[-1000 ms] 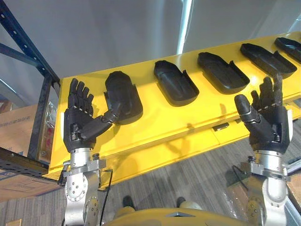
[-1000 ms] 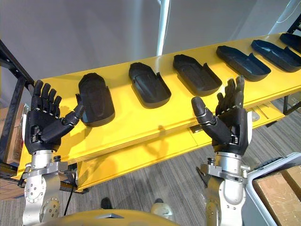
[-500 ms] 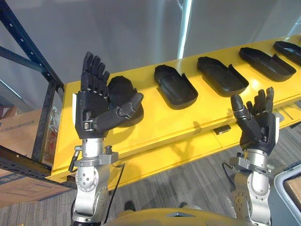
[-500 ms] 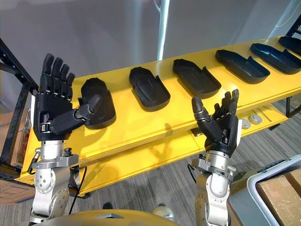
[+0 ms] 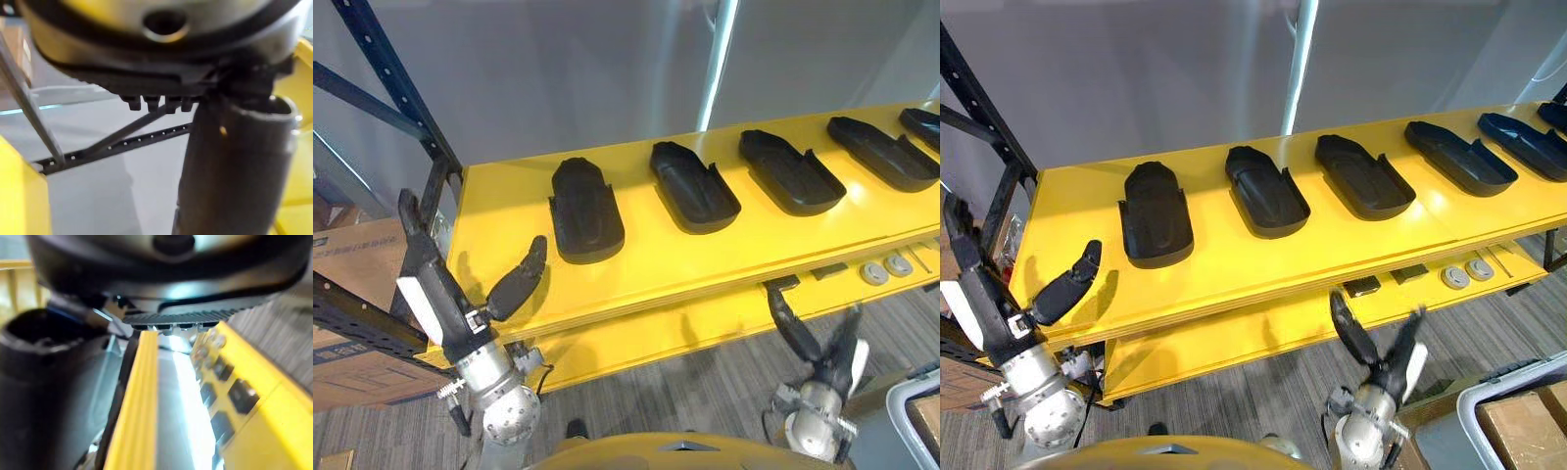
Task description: Walk over and take three plastic housings, then place them on the shelf
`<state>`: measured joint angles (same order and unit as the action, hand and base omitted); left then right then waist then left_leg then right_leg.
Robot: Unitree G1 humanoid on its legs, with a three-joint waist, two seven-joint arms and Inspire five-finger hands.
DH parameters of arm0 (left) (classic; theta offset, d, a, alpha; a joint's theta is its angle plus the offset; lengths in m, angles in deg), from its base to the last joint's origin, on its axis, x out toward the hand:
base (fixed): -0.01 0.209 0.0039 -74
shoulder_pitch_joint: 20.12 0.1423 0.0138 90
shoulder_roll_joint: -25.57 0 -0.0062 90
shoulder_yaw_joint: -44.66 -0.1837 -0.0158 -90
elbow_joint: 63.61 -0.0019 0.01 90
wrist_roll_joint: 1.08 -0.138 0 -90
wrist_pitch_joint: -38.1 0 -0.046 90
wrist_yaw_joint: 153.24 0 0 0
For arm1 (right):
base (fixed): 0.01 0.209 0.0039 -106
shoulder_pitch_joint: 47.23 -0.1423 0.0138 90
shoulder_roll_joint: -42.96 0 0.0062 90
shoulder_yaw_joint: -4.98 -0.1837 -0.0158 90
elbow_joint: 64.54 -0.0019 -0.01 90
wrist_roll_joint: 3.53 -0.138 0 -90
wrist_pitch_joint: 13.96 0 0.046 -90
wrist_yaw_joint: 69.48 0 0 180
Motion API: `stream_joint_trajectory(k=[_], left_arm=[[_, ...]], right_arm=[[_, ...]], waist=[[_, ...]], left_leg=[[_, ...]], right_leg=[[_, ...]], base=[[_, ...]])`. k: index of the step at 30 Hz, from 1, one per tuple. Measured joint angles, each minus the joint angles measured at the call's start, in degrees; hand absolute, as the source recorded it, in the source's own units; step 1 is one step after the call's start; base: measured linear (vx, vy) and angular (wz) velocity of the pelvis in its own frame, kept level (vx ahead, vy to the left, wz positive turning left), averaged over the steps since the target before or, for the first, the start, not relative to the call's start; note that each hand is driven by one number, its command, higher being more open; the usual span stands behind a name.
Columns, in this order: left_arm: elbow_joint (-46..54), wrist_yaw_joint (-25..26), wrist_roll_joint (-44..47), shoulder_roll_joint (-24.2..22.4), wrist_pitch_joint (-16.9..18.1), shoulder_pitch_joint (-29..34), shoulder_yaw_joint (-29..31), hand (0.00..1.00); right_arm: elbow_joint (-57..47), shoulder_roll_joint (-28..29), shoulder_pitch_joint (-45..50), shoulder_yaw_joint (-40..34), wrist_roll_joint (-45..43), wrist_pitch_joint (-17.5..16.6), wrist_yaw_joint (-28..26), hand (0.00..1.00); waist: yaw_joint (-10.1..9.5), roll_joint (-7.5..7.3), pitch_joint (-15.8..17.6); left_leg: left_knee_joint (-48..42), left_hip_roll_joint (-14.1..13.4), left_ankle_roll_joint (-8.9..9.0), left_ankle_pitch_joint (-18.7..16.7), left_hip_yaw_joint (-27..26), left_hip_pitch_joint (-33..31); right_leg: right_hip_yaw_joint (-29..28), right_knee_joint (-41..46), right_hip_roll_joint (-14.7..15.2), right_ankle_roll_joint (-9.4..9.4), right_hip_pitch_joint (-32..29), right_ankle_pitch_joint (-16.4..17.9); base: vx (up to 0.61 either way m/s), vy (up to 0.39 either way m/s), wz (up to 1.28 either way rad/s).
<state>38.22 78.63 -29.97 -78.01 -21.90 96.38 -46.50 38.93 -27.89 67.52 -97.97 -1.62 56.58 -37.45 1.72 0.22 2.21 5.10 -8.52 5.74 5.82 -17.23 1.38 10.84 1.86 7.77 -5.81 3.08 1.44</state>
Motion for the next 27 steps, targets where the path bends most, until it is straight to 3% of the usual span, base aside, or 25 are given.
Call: stream_joint_trajectory(k=[2,4,12,19,27], left_arm=[[-2.14,4.61,-3.75,-0.19,0.56,1.32,-0.87,1.00],[-3.88,6.08,-5.67,-0.19,1.34,1.30,-1.31,1.00],[-21.76,6.35,-6.28,1.56,-0.05,1.06,-3.63,1.00],[-28.00,7.14,-6.63,1.49,0.26,1.07,-3.66,1.00],[-34.23,15.90,-10.39,0.16,2.48,0.38,-3.74,1.00]], right_arm=[[6.02,0.26,1.17,-0.94,0.07,-0.02,1.73,1.00],[10.48,0.31,1.68,-1.10,0.02,-0.03,2.03,1.00],[28.07,1.22,0.52,0.19,-2.48,-1.39,0.10,1.00],[34.28,0.29,-1.74,0.31,-2.63,-2.68,-3.23,1.00],[39.60,-1.46,-6.09,1.36,-2.79,-3.99,-6.59,1.00]], waist=[[-0.10,-0.29,-0.28],[-0.12,-0.46,-0.38],[-0.37,-1.09,-0.56],[-1.75,-2.34,-0.28],[-1.83,-2.40,-0.18]], left_leg=[[0.00,-0.08,0.20,-0.39,-0.52,0.17],[0.00,-0.28,0.20,-0.39,-1.45,0.28],[0.03,0.02,0.13,-0.60,-2.69,2.97],[0.05,1.10,-0.16,-1.05,-1.86,3.02],[0.06,2.45,-0.30,-1.46,0.10,3.22]], right_leg=[[0.03,-0.03,0.06,-0.02,0.22,0.01],[0.07,-0.03,0.06,-0.03,0.26,0.01],[0.04,0.08,0.62,-0.17,2.04,1.50],[1.17,-0.07,1.66,-0.79,2.86,2.05],[3.08,-0.03,2.90,-1.51,4.38,2.46]], base=[[0.00,0.000,0.00],[0.00,0.000,0.00],[0.00,0.006,-0.02],[0.03,0.017,0.08],[0.06,0.018,0.12]])
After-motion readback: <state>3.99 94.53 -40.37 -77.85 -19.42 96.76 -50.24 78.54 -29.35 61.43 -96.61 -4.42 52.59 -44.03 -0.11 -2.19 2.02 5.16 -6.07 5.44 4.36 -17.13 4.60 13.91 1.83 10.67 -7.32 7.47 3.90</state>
